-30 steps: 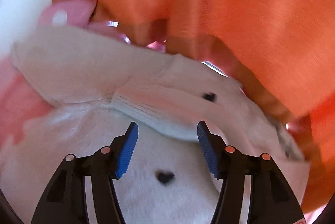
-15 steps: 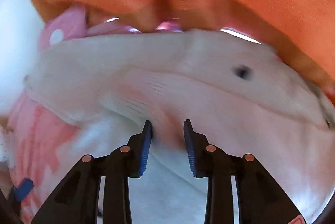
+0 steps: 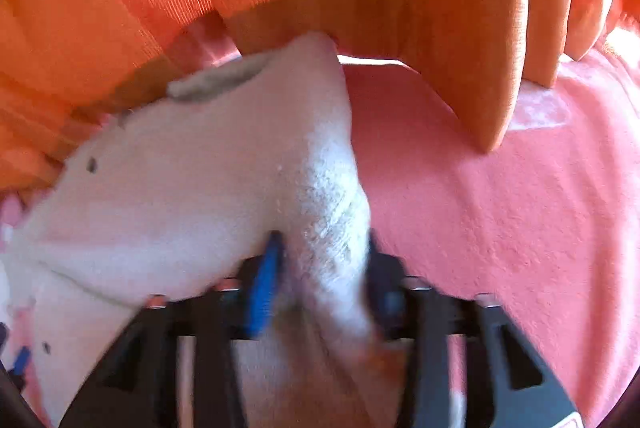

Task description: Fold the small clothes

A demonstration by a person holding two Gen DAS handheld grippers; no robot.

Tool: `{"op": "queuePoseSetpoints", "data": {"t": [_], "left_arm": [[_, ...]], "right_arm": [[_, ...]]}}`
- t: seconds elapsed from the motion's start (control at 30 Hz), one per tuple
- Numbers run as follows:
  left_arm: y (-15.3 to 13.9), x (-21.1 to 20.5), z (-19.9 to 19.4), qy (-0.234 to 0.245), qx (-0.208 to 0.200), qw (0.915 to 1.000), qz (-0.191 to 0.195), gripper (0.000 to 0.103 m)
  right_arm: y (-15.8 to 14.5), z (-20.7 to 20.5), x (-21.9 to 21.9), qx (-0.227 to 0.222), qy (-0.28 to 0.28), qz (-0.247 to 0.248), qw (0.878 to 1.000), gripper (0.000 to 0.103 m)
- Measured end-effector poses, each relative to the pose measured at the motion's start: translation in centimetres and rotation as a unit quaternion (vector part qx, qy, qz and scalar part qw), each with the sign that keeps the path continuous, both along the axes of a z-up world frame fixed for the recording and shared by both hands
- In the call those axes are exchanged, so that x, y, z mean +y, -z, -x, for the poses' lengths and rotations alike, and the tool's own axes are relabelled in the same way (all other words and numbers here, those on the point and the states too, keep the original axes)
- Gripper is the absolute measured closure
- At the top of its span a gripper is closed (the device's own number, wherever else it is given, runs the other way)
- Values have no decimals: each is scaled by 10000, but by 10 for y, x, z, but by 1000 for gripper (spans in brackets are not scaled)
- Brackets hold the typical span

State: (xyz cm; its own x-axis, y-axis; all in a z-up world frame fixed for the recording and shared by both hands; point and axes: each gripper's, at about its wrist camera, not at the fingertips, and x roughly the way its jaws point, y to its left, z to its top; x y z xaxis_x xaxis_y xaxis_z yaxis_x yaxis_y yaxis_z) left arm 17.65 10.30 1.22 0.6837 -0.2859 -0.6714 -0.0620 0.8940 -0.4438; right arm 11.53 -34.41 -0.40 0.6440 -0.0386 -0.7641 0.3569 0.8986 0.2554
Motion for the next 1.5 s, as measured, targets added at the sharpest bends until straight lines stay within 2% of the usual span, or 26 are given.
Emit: {"op": "queuePoseSetpoints", "data": {"t": [0.07,0.17,0.23,0.3,0.37,0.4,0.43,0.5,0.6,0.63,0.67,0.7,0.73,0.77,0.8,0.87,0.9,0.93,1.0,1.1,1.17,1.27,1.3,1.37,1.4,1.5], "left_arm": [[2,0,-2,2,-9,9999,-139,8],[8,0,-8,43,58,9998,-188,8],[9,-1,-14,75,28,9998,-182,8],[7,-3,-24,80,-2,9998,-202,8],[6,-6,-39,176,82,9998,-10,8],[6,-8,-49,210,108,9996,149,8],[8,-9,-62,262,154,9991,284,8],[16,-17,-96,233,399,9985,293,8],[34,-27,-137,141,790,9967,105,12],[34,-30,-144,55,746,9972,-11,16],[32,-34,-149,14,699,9974,-179,34],[29,-38,-153,38,663,9974,-278,69],[24,-39,-156,130,602,9979,-211,94],[17,-37,-155,282,447,9986,14,95],[5,-32,-152,396,128,9987,278,95],[-10,-27,-149,323,-269,9988,250,95],[-9,-28,-150,300,-290,9990,161,95],[-1,-30,-154,322,-149,9994,23,95],[27,-35,-163,397,305,9986,-196,95],[36,-30,-149,406,175,9988,-227,94],[39,-27,-145,419,166,9987,-237,92],[45,-30,-145,364,205,9990,-164,91],[42,-26,-140,303,232,9993,-30,90],[34,-16,-125,257,216,9992,214,75],[27,-10,-117,258,145,9992,270,55],[11,46,-82,-134,-88,9998,96,37]], "right_arm": [[-11,7,-21,-251,259,-119,9993,90],[12,8,-38,60,488,-313,9983,90],[14,3,-29,8,449,-91,9989,87],[-4,-2,-13,-79,480,58,9988,80],[-27,-4,-1,-460,491,191,9975,80],[-33,-8,2,-535,448,270,9972,72],[-38,-13,6,-613,410,370,9966,51],[-34,-27,5,-666,390,361,9964,30],[-1,-61,-8,-45,270,406,9988,33],[7,-61,-19,118,176,366,9991,49],[12,-64,-24,204,65,274,9994,68],[8,-69,-26,77,8,117,9999,85],[-3,-67,-26,-143,50,74,9999,93],[-14,-64,-28,-427,44,-24,9991,94],[-29,-55,-31,-869,36,-218,9960,94],[-24,-55,-35,-969,169,-113,9951,94],[-11,-64,-35,-662,191,2,9976,94],[19,-81,-34,63,97,65,9999,92],[17,-83,-39,-130,241,-80,9996,93],[-9,-70,-30,-629,324,91,9974,92],[-14,-62,-11,-884,29,382,9953,92],[38,-89,5,156,-296,889,9955,94],[51,-94,9,168,-353,1033,9939,95],[40,-91,18,138,-124,1138,9933,95],[30,-87,25,14,-73,1072,9942,88],[1,-67,66,-260,-380,872,9951,85]]}}
